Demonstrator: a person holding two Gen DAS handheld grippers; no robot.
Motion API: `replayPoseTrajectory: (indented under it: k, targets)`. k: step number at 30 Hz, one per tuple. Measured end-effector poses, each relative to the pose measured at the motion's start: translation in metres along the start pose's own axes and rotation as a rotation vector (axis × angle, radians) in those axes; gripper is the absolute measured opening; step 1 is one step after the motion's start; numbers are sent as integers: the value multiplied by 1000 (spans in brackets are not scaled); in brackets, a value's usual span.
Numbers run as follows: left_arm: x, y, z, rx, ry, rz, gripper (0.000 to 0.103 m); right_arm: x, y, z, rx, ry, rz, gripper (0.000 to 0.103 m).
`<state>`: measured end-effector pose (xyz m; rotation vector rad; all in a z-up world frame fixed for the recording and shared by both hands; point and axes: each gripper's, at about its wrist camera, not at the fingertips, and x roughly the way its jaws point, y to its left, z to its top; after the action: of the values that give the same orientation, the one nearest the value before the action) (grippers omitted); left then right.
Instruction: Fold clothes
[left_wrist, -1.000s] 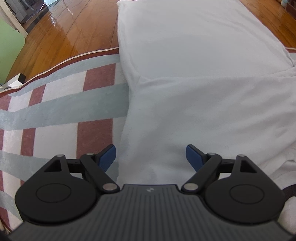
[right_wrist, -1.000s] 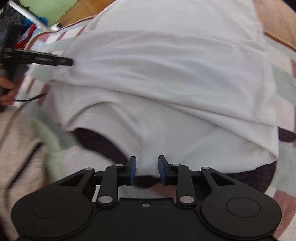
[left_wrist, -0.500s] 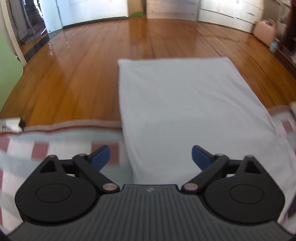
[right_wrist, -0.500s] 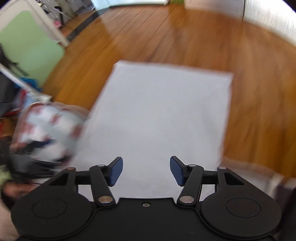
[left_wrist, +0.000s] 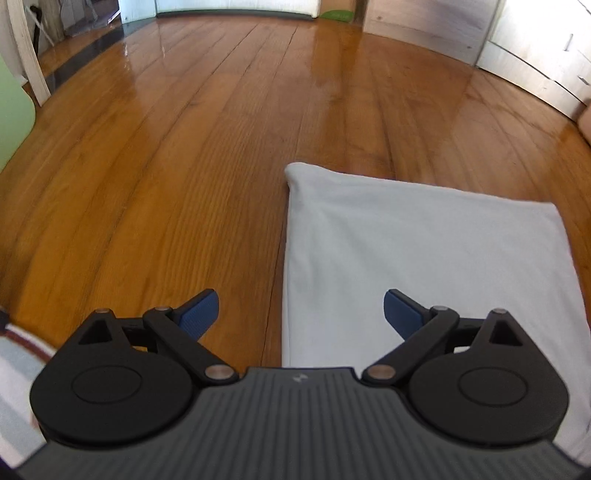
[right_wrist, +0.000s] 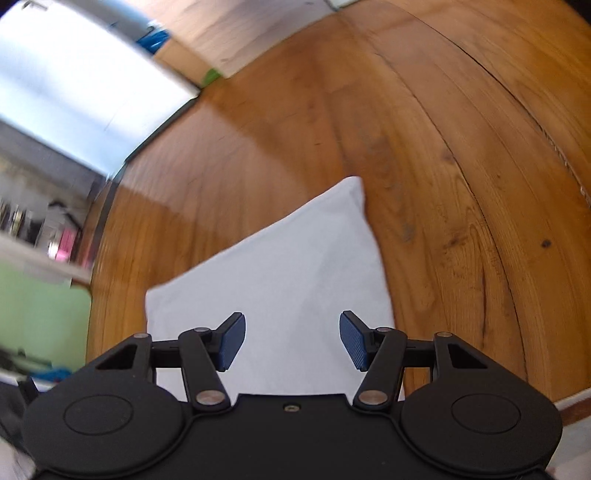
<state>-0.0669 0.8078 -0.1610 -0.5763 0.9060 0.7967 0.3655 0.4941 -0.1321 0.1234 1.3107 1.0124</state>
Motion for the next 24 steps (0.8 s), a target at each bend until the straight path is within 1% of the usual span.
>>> replayPoseTrajectory:
  k: [1,3,5,6,8,9,10,12,15,19,21,24]
  targets:
    - [13,2,4,-14,23,-9,97,8,-2,6,0,2,-10,63]
    - [34,4,8,-65,42,18,97,24,-5,15,-5,7,-37,64]
    - [49,6,14,-109,58,34,96,41,-6,21,-19,14,-84,64]
    - [54,7,18,-129,53,20,96,47,-7,23,-12,-5,-121,64]
    - [59,6,25,-140,18,-7,97,56,-9,26,17,-68,-212,63]
    - [61,4,29,-131,0,-13,97,61,-10,27,31,-99,-257,64]
    - [63,0,33,-102,-17,1,97,65,-11,29,50,-112,-264,64]
    - [69,-10,40,-29,-39,42,97,77,-15,33,81,-108,-238,64]
    - [82,-17,49,13,-38,54,97,95,-21,41,81,-106,-241,64]
    - [94,-7,54,-55,-36,45,97,117,-29,52,102,-91,-210,64]
    - [101,-1,57,-56,-30,21,95,127,-31,57,118,-90,-197,64]
    - [111,5,61,-40,-32,-12,95,139,-32,63,177,-102,-152,64]
